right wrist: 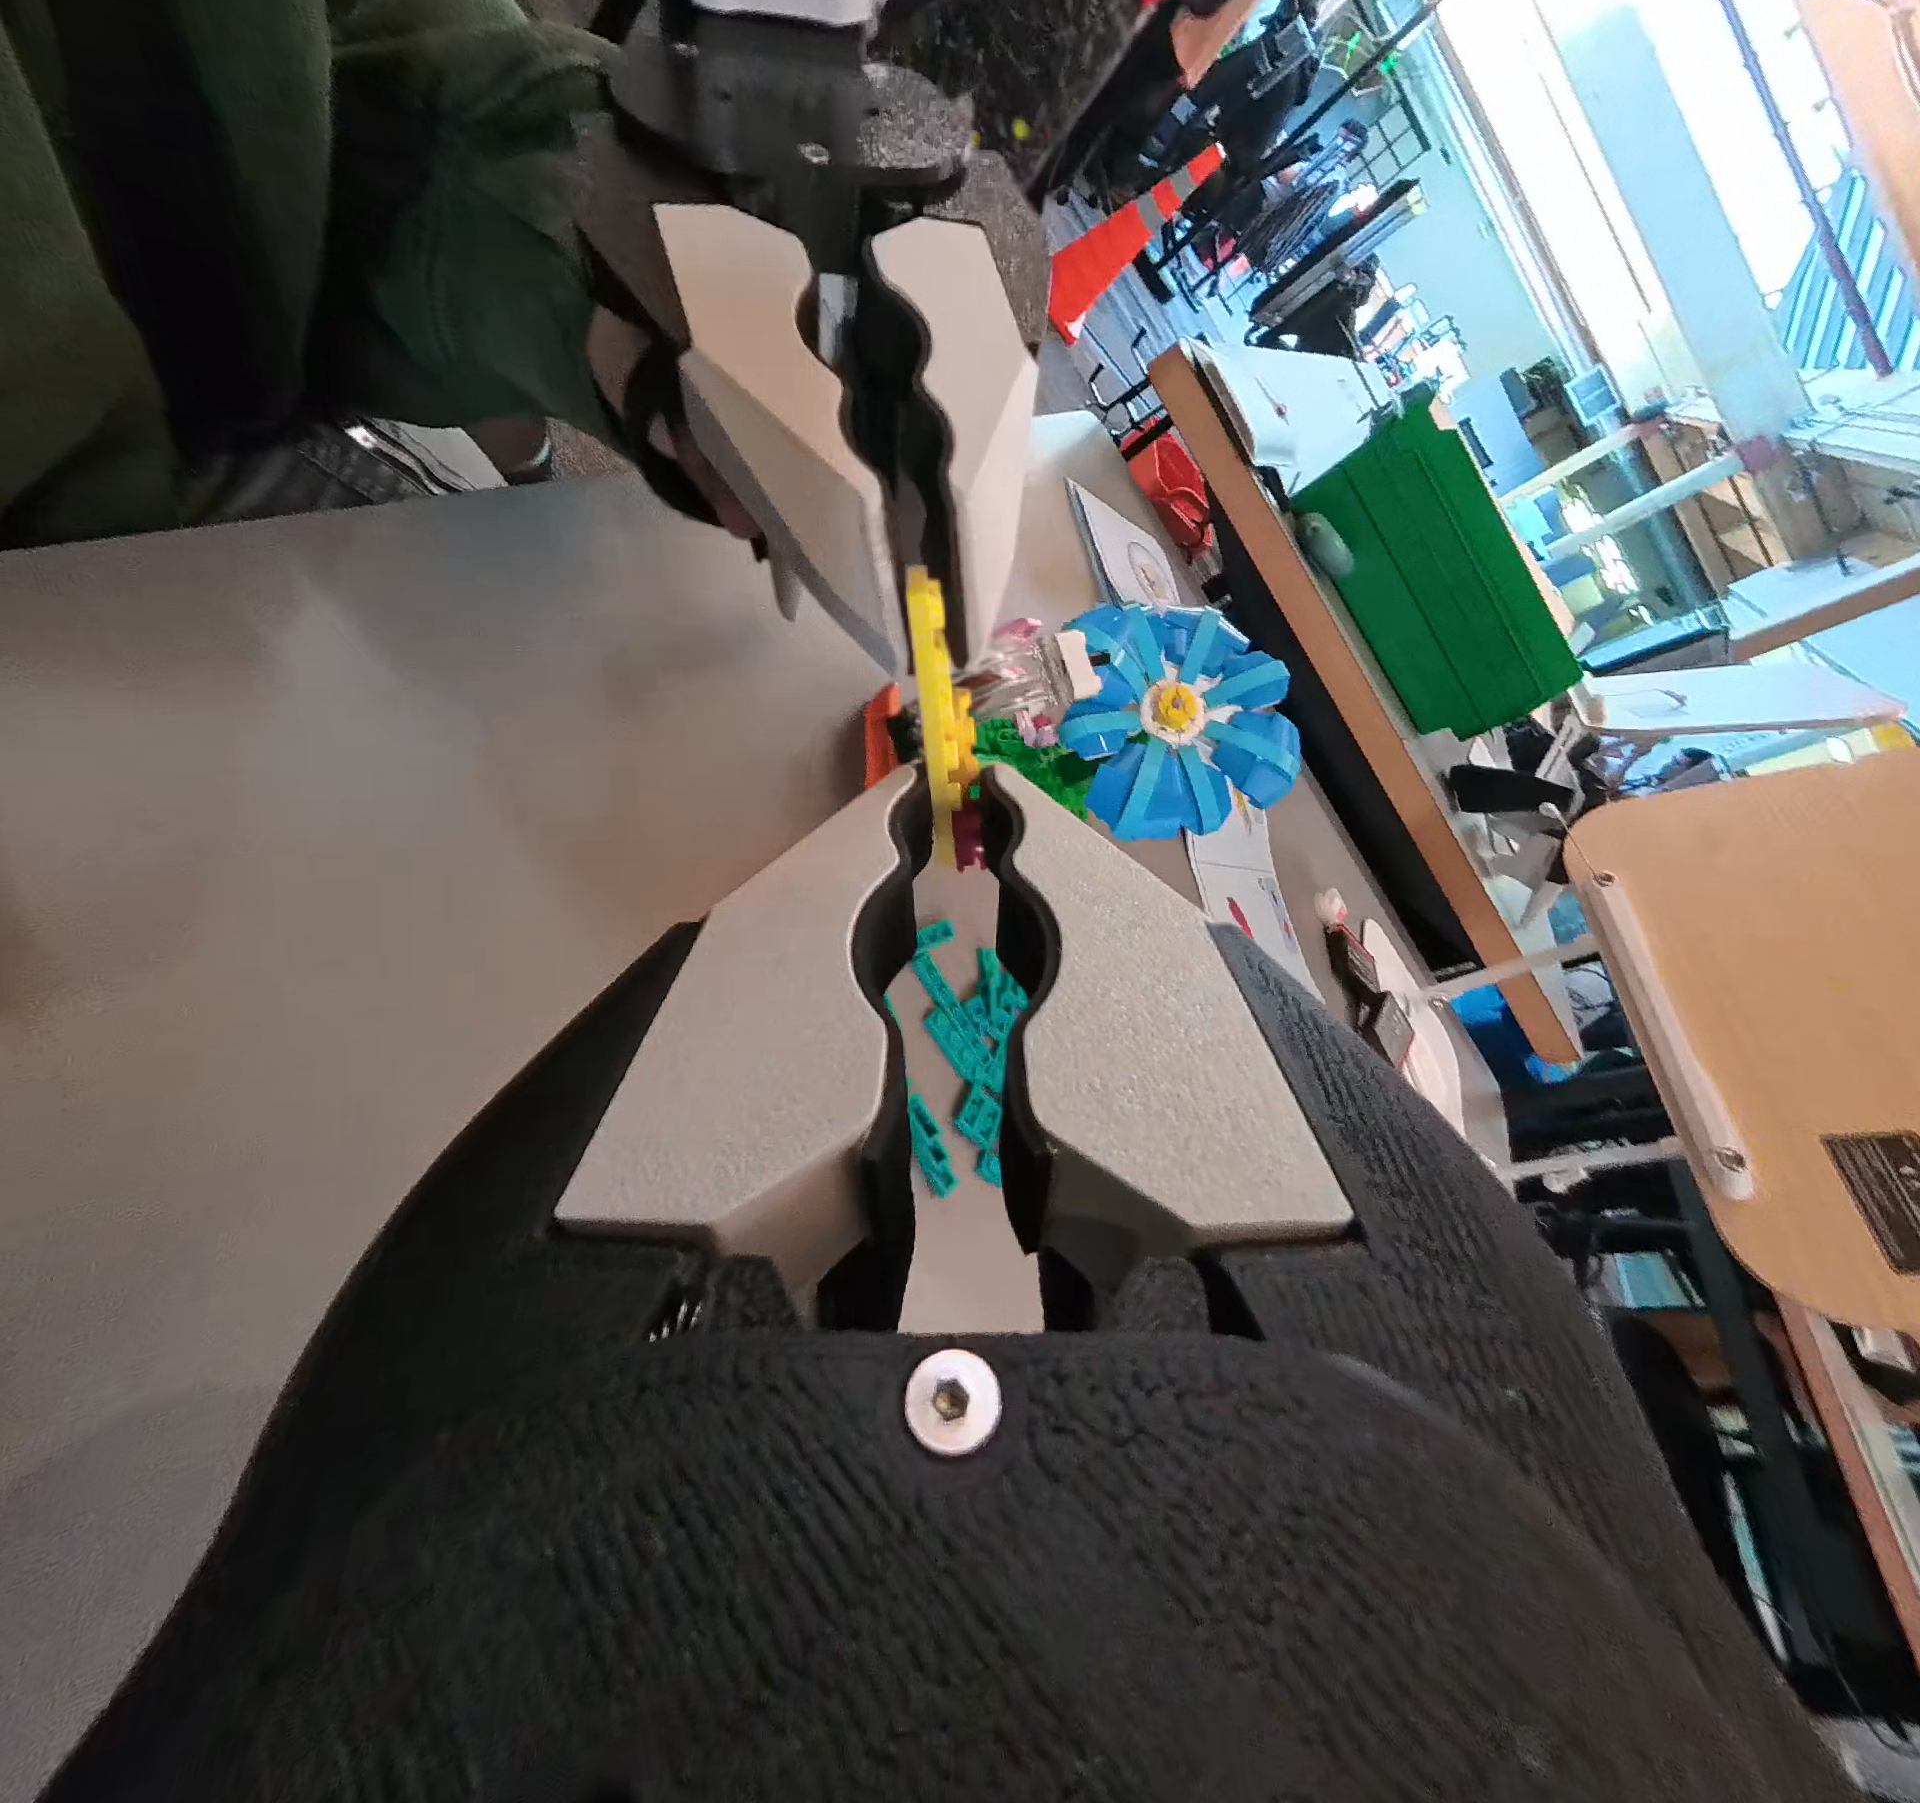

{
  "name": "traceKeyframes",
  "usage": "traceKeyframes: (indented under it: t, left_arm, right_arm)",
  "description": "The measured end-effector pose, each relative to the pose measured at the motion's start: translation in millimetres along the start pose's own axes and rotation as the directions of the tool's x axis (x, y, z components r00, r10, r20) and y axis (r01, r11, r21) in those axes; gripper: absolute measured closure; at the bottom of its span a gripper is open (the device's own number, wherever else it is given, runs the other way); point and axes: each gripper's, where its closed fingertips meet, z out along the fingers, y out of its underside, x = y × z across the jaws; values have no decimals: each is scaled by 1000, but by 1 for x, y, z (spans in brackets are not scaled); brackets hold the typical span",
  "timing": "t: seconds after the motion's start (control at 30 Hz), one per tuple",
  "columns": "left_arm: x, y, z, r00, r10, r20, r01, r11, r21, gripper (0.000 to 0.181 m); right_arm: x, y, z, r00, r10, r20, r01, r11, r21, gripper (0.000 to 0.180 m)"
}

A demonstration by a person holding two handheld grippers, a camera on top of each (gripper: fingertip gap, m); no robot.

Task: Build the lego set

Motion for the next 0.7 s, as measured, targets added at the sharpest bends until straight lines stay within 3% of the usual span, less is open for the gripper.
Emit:
traceKeyframes:
  t: [0.1, 0.2, 0.33, 0.47, 0.57, 0.7]
  left_arm:
    - [-1, -2, -4, 1000, 15, 2, -15, 1000, -11, 178]
    - [-3, -5, -8, 998, 53, 37, -52, 998, -30, 178]
    - [-1, 3, -12, 979, 174, 104, -161, 979, -123, 178]
    - [16, 23, 0, 972, 212, 102, -189, 962, -199, 178]
    - [25, 42, 16, 940, 332, 71, -299, 908, -295, 178]
    - [37, 68, 35, 878, 479, 8, -435, 803, -408, 178]
  right_arm:
    - [-4, -3, 3, 999, 48, 22, -49, 998, 25, 170]
    - [-4, 6, 0, 988, 143, 55, -143, 990, 1, 152]
    - [10, 34, -35, 958, 280, -64, -280, 960, -1, 141]
    - [-2, 81, -74, 865, 487, -118, -492, 870, -17, 136]
    - [-18, 112, -89, 789, 610, -68, -614, 782, -110, 136]
    - [-30, 121, -94, 711, 702, 41, -690, 708, -149, 140]
